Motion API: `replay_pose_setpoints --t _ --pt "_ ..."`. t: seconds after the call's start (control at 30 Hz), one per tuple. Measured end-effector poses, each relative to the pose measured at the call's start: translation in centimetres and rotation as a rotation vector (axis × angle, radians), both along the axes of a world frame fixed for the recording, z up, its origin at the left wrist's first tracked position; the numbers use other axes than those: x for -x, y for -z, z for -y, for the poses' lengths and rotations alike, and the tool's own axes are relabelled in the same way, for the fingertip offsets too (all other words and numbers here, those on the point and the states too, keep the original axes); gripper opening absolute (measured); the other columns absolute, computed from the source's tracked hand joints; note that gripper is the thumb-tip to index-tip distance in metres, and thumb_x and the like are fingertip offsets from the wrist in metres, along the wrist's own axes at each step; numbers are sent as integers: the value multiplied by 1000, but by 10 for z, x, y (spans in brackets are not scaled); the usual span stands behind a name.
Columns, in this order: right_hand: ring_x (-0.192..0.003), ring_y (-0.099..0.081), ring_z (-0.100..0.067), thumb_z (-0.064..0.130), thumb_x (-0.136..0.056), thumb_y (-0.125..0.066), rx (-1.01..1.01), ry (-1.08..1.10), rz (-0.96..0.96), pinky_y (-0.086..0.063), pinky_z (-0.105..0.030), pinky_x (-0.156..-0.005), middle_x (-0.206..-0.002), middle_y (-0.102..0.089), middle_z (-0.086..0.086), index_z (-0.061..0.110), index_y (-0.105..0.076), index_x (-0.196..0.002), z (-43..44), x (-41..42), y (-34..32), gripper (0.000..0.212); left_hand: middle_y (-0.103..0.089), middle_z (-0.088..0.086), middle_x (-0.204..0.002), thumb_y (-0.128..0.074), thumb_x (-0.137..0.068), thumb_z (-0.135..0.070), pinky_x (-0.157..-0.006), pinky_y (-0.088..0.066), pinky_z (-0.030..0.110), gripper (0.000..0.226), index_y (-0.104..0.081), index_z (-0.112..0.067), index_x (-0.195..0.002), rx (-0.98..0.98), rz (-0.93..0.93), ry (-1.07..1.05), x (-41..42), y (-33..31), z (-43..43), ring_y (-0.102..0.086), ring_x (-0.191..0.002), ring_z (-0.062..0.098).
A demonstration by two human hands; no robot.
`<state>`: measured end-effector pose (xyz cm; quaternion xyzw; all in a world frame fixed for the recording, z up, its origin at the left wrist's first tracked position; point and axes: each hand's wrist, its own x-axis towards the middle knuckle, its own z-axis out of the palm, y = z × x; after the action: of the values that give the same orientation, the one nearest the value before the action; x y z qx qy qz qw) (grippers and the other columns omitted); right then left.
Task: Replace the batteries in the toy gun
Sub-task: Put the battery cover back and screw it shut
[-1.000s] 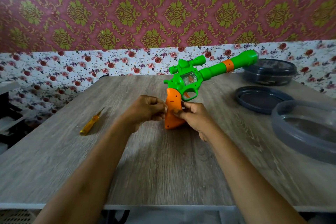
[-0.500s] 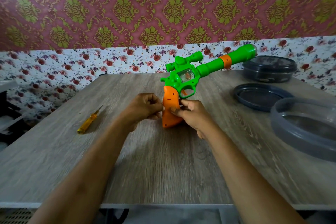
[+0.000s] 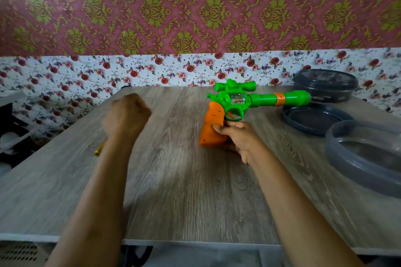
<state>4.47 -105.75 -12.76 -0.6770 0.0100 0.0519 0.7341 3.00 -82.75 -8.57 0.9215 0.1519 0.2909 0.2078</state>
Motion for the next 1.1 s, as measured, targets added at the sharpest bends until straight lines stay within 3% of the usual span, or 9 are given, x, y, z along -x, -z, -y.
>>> replay_pose_setpoints --t 0.13,0.23,0.33,0.5,0.67,0.73,0.8,1.0,1.1 --pt "-88 -58 -15 9 -81 -65 32 -31 29 -47 -27 -70 -98 -63 -5 9 -65 -111 -1 4 -2 30 -61 11 -108 -71 -79 -30 -91 -48 46 25 -59 -15 -93 -118 -402 -147 -10 14 -43 -56 -104 33" --pt "-70 -56 -4 6 -84 -63 41 -62 51 -47 -17 -59 -98 -62 -4 7 -61 -116 0 7 -3 32 -62 13 -106 -71 -75 -39 -91 -49 47 32 -56 -13 -86 -147 -579 -121 -16 23 -66 -57 -97 33" --pt "-72 -57 -4 6 -85 -61 49 -74 59 -45 -8 -53 -104 -63 -5 5 -59 -120 0 9 -4 36 -58 18 -115 -70 -76 -43 -96 -45 52 45 -54 -10 -103 -105 -592 -162 -20 29 -79 -53 -108 38" --pt "-81 -59 -9 7 -84 -62 63 -74 60 -45 -16 -66 -115 -64 -12 4 -59 -121 -2 11 -7 36 -53 23 -120 -66 -80 -38 -93 -46 53 49 -49 -5 -112 -68 -556 -259 -19 35 -90 -51 -110 42" --pt "-94 -57 -14 9 -84 -64 65 -76 59 -46 -21 -69 -109 -64 -8 5 -59 -121 -1 11 -7 38 -58 15 -91 -58 -87 -20 -70 -50 36 22 -56 1 -93 -105 -561 -179 -12 33 -80 -56 -78 27" --pt "-95 -57 -14 8 -83 -64 73 -74 63 -47 -25 -75 -109 -64 -7 5 -59 -121 -1 11 -7 38 -57 12 -79 -61 -86 -18 -63 -47 34 18 -56 -2 -81 -65 -503 -121 -8 26 -67 -55 -71 25" --pt "-96 -57 -15 8 -83 -63 81 -73 69 -47 -27 -82 -114 -64 -9 4 -59 -120 -2 11 -7 37 -59 14 -83 -66 -83 -15 -68 -50 39 15 -56 -4 -82 67 -337 -45 -7 18 -48 -57 -77 29" --pt "-94 -56 -14 6 -85 -62 111 -65 104 -45 -19 -73 -104 -63 -6 4 -59 -120 -3 14 -10 35 -65 10 -88 -66 -81 1 -73 -55 40 20 -57 -16 -88 650 136 333 -4 2 0 -63 -83 26" --pt "-95 -57 -14 7 -86 -61 118 -26 112 -42 -20 -79 -99 -61 -2 5 -60 -120 -3 13 -10 34 -68 1 -86 -68 -80 0 -74 -56 29 22 -60 -14 -96 589 270 448 0 0 14 -66 -82 18"
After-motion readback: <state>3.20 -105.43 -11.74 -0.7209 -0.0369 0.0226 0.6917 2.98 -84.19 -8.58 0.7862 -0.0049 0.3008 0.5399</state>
